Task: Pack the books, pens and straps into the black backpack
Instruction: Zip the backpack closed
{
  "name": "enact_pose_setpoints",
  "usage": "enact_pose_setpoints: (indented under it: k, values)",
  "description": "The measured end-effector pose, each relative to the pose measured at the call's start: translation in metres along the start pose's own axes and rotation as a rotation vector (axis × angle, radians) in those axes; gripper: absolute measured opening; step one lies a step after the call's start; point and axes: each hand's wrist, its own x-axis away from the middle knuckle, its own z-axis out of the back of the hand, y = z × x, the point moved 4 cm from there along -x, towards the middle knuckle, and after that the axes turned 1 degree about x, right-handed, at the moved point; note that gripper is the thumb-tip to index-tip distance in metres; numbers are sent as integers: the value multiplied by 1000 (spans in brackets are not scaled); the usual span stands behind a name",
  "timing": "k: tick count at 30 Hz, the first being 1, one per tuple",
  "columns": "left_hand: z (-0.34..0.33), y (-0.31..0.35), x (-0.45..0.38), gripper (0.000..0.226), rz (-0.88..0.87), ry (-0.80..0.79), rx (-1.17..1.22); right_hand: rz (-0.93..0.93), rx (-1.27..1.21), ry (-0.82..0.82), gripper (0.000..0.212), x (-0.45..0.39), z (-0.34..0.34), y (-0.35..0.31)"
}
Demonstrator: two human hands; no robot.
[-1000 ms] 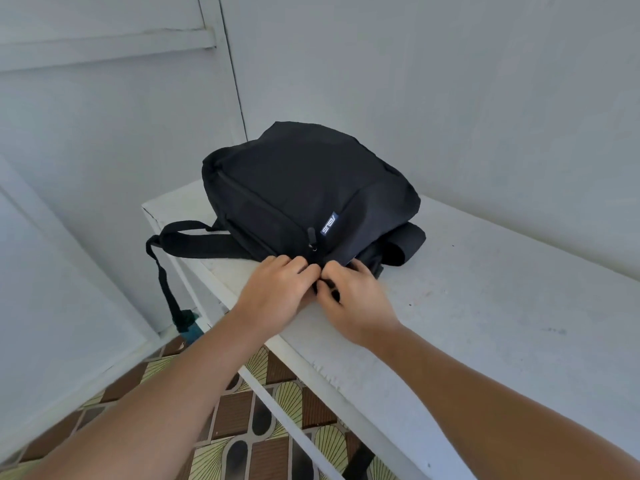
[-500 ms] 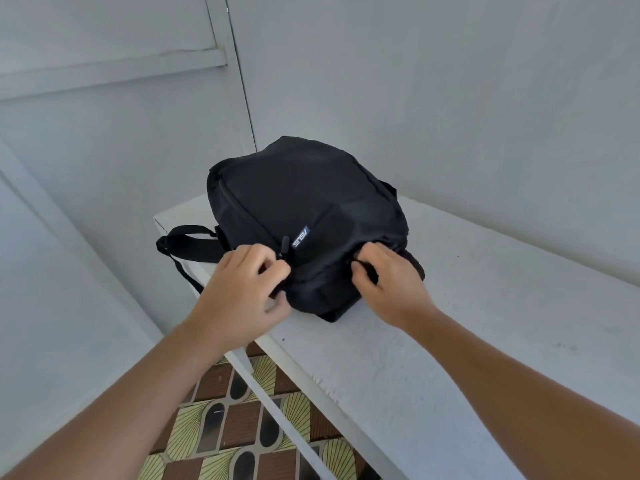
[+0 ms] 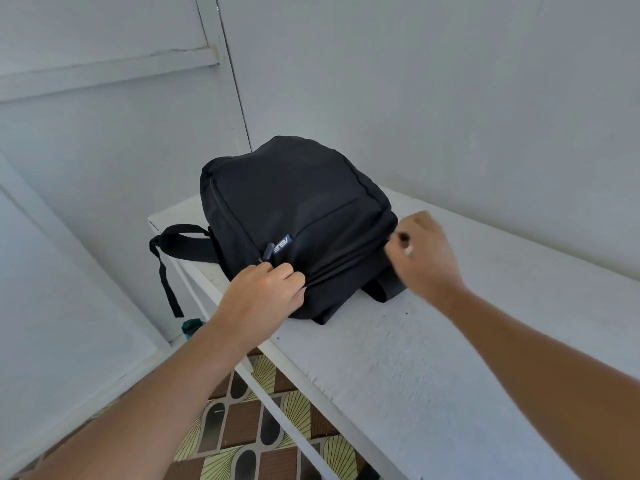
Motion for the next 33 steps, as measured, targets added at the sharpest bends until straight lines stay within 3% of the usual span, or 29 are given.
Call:
enact_pose_setpoints:
  k: [4,8,11,14,17,21,24,28,30,32,33]
  values:
    - [5,2,-1,27,47,-54,28,-351,-238,-163,16,-15,-6,29]
    - [24,10,-7,25,161,-40,96,-420,-276,-238,20,2,-25,12]
    - [44,24,-24,33,128,53,159,-363,-240,-254,16,14,-35,-3]
    - [35,40,-45,29,44,-94,118,-240,-195,-348,15,35,-58,-26]
    - [12,42,-50,26,110,-297,47,-127,-279,-431,14,57,-73,-44]
    - [-1,29,-31,24,243,-263,53,69,-198,-431,17,62,-69,-35]
    - [-9,24,-24,22,281,-302,28,241,-64,-339,16,64,-64,-31]
    - [-6,16,-27,32,330,-417,47,115,-43,-209,18,41,-50,-5]
    - [-2,17,-31,24,328,-446,71,57,-51,-192,18,26,-46,1]
    - [7,24,-42,12,266,-360,62,48,-103,-148,17,19,-46,-3]
    - [11,28,-49,19,224,-267,46,55,-130,-122,16,16,-46,-5]
